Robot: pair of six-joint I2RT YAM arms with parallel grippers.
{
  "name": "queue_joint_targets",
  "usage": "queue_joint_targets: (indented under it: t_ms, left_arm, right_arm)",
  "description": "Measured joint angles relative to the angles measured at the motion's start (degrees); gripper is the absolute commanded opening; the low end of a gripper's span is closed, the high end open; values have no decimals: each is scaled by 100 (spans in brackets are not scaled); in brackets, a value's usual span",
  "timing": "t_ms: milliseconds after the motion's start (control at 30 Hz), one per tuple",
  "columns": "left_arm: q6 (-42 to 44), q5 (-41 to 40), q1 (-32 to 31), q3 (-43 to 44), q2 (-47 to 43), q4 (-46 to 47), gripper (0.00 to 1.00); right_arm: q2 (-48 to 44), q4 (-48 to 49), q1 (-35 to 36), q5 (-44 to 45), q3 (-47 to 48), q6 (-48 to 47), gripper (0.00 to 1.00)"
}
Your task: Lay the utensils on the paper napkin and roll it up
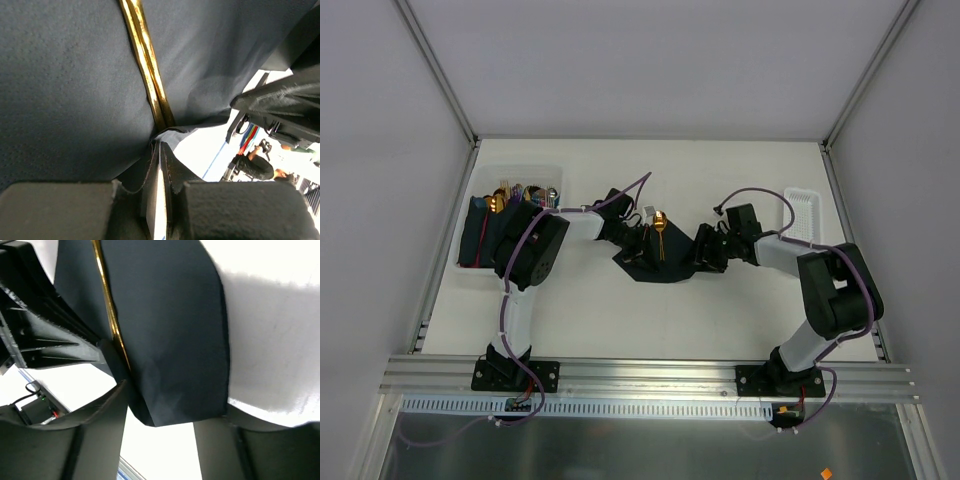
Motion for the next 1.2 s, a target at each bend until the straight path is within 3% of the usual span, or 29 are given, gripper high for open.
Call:
queue_joint_targets:
  t_ms: [233, 533, 733, 1200]
  left_arm:
    - [7, 109, -2, -24, -13, 37, 7]
    - [7, 240, -125, -136, -245, 50, 8]
    - [0, 267, -343, -133, -345, 136, 9]
    - [-149, -114, -542, 28, -345, 201, 12]
  right_arm:
    - [107, -59, -7, 140, 9, 96, 30]
    - [210, -61, -7, 181, 11, 315, 14]
    - [225, -68, -4, 197, 9, 389, 7]
    - [236, -66, -7, 181, 2, 472, 8]
